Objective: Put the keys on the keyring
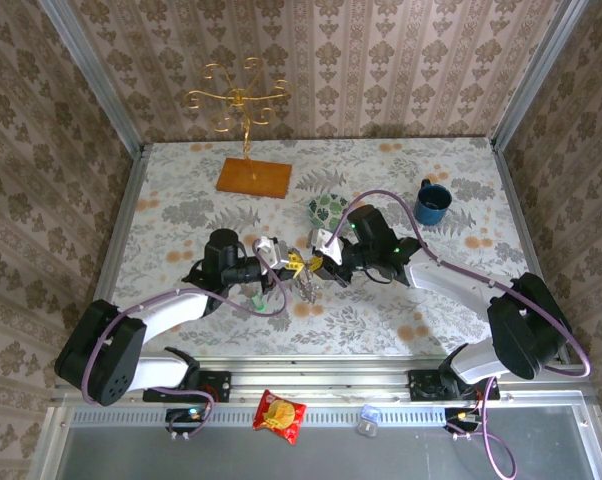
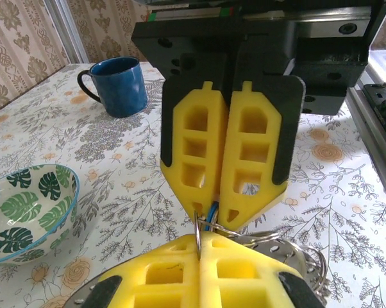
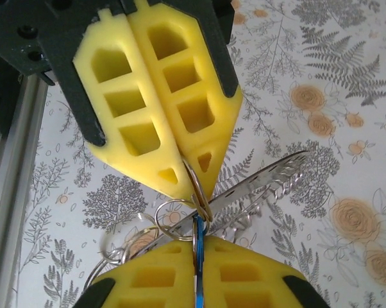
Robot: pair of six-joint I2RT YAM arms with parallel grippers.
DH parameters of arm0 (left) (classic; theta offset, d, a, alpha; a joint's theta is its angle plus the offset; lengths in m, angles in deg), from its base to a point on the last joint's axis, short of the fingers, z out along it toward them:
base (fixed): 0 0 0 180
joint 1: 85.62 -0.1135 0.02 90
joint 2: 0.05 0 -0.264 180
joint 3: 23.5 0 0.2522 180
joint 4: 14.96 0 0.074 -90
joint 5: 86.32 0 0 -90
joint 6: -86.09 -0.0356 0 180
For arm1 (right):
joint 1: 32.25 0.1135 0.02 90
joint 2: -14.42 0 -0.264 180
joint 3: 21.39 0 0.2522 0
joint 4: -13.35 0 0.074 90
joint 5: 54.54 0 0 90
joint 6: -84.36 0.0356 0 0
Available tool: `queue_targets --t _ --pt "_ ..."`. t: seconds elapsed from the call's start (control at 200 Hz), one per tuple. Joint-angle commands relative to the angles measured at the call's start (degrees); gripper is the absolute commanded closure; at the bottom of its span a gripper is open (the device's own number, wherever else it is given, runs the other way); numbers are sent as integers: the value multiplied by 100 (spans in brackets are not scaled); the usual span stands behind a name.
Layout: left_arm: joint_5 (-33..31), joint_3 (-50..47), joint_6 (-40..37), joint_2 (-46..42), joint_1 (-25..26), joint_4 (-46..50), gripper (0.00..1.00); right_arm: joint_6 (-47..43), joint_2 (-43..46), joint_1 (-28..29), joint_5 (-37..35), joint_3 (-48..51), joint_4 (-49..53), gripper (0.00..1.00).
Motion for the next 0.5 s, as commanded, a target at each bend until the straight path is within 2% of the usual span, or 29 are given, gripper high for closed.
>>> queue_targets --t 0.0,0.095,0.35,0.4,0.495 --pt "207 -44 128 33 9 -412 100 -202 -75 27 -222 -166 295 96" --pt "217 -49 139 68 9 -500 100 -237 -232 48 -207 -276 442 100" --pt "180 -55 52 82 27 -493 100 -184 -365 193 -194 -277 395 100" --pt "175 -73 28 77 26 -475 100 -168 -283 185 -175 -251 328 97" --pt "173 -93 -20 86 36 -445 100 -114 -91 105 -116 -171 210 82"
